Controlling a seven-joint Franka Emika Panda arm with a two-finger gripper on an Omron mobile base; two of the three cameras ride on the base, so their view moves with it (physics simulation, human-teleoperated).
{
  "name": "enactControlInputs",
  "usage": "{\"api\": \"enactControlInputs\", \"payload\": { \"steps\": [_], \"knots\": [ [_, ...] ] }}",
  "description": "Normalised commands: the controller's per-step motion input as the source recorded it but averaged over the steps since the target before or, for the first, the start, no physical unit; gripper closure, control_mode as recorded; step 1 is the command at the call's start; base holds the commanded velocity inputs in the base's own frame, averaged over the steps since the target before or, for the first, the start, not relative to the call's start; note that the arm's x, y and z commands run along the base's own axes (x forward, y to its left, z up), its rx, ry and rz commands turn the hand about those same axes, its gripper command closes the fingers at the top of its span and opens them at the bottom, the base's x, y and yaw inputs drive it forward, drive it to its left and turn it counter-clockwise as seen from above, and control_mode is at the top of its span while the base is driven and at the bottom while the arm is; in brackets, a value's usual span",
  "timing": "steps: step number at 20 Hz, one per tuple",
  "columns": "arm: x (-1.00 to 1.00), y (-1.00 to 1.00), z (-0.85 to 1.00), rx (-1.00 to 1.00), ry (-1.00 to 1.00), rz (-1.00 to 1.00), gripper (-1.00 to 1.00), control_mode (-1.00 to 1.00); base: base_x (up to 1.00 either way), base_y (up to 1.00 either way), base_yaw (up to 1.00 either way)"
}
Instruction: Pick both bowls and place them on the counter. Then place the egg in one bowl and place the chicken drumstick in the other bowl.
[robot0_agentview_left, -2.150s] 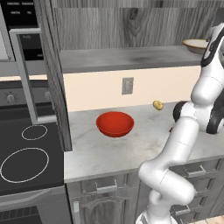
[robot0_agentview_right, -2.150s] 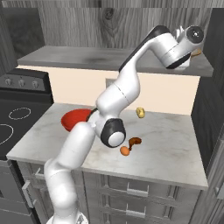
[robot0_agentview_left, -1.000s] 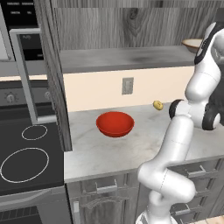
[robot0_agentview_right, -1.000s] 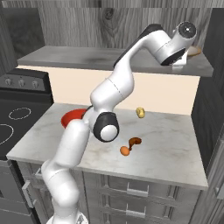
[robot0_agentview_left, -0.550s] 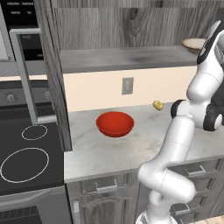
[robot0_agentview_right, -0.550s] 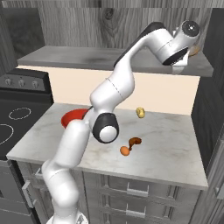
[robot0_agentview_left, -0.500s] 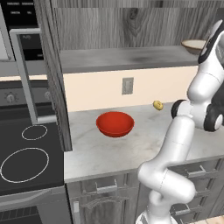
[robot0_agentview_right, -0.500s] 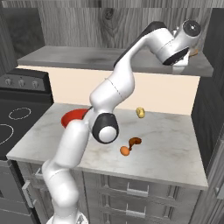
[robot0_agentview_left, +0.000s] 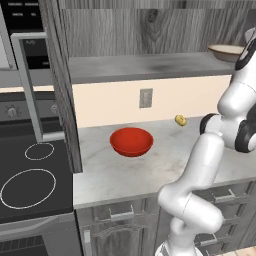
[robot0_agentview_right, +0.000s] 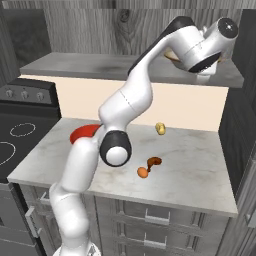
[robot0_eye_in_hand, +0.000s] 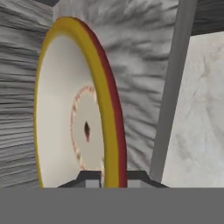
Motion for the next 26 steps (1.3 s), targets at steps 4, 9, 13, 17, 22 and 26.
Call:
{"api": "enactControlInputs", "payload": {
  "steps": [4,9,13,17,22,26],
  "knots": [
    [-0.47,0.33,-0.01,0.00,0.00,0.04,1.00,-1.00,0.00,0.00,0.00],
    [-0.48,0.14,-0.01,0.00,0.00,0.03,1.00,-1.00,0.00,0.00,0.00],
    [-0.64,0.25,-0.08,0.00,-0.09,0.02,1.00,-1.00,0.00,0.00,0.00],
    [-0.68,0.39,-0.12,0.00,-0.16,0.01,1.00,-1.00,0.00,0.00,0.00],
    [-0.70,0.39,-0.16,0.00,-0.13,0.01,1.00,-1.00,0.00,0.00,0.00],
    [-0.55,0.35,-0.17,0.00,-0.02,0.02,1.00,-1.00,0.00,0.00,0.00]
  ]
}}
